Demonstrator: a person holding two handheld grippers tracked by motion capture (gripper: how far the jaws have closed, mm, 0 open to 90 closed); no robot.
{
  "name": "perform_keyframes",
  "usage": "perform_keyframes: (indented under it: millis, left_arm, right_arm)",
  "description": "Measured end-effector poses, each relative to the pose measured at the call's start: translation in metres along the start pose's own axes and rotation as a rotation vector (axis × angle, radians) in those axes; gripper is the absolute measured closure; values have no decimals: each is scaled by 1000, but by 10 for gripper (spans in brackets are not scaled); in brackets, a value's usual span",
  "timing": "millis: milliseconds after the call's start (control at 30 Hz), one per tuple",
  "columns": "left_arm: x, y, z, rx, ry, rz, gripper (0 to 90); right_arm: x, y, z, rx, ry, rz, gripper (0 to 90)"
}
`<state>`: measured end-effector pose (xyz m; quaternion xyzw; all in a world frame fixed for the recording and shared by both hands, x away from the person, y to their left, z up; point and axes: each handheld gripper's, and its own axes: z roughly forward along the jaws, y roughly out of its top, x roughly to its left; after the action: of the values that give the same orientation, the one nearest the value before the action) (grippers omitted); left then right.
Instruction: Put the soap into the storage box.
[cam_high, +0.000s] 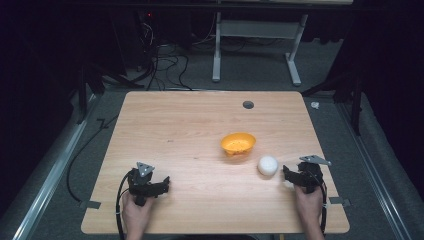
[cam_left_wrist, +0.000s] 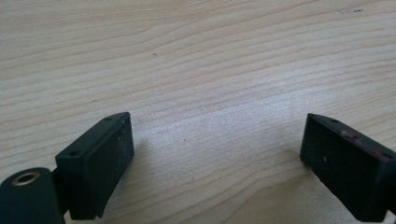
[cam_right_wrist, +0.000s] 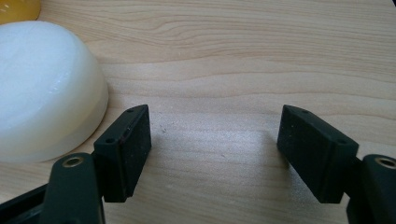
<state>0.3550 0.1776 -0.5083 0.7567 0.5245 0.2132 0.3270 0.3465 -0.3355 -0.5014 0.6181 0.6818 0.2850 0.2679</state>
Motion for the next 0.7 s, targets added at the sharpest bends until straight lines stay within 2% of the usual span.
perform_keyframes:
  millis: [700]
  left_arm:
    - [0,0,0,0,0,0,100]
  right_arm:
    - [2,-1,0,-1,12,-18,267]
